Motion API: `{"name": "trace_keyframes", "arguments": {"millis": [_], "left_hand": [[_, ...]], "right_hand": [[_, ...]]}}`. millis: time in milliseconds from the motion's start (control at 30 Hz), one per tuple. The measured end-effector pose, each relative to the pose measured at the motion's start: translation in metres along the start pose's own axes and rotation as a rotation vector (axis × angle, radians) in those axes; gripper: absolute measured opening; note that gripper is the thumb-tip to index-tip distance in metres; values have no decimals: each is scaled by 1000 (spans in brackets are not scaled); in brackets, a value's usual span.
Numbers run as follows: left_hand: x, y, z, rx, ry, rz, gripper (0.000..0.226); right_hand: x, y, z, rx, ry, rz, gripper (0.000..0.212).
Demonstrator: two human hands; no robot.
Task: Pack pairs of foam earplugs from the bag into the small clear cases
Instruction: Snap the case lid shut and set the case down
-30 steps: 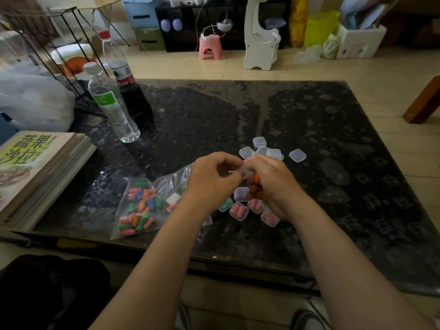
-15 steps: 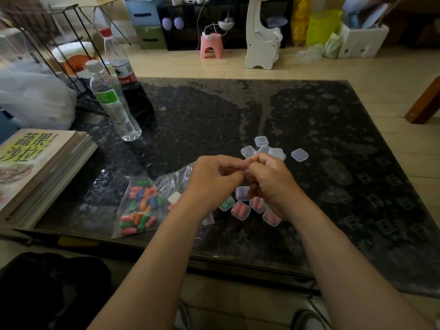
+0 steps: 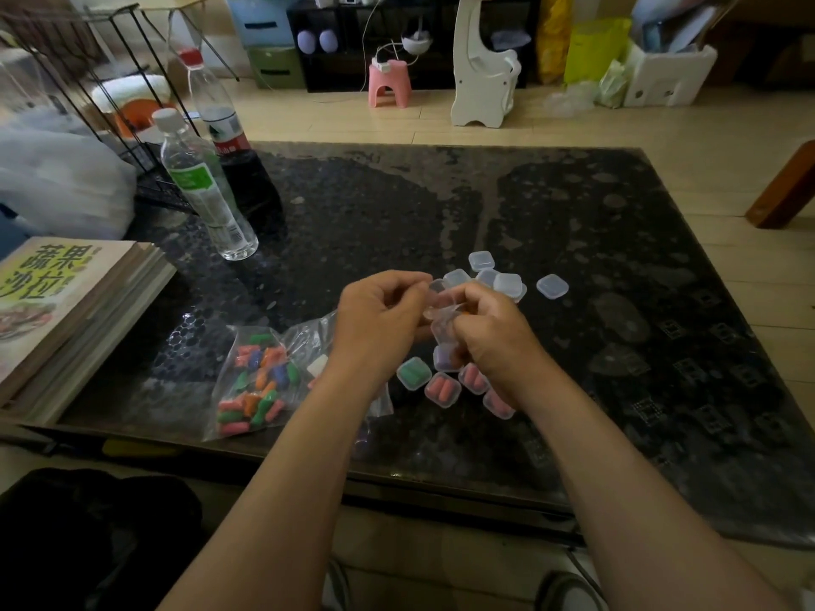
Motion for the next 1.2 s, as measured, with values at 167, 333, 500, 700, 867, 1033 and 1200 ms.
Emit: {"name": "trace_keyframes", "arguments": {"millis": [167,333,500,700,867,1033,1200], "left_hand": [[-5,13,-4,-172,-17,248,13],[-1,20,3,-238,-122,304,13],[4,25,12,-188,-198,293,10],[4,23,6,47,-139,211,13],[3,23,2,82,-106,218,11],[-1,24,0,-66,-63,315,11],[-2,27,-3,-207,-7,374,12]], "right_hand": [[4,1,-1,-38,-5,3,21],[9,-6,4,-96,-77,-18,13],[11,-7,21,135,-215,-96,28],[10,-6,22,-17,-157,-37,23],[9,-1,15,-238,-108,64,14],[4,3,6,-262,-9,89,14],[4,3,0,-254,59,148,18]]}}
Point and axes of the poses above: each hand's wrist, its own x-axis towards the middle knuckle, its own z-axis out of the back of the hand, y = z × x, the point moved 7 cm from there along x, towards the middle knuckle
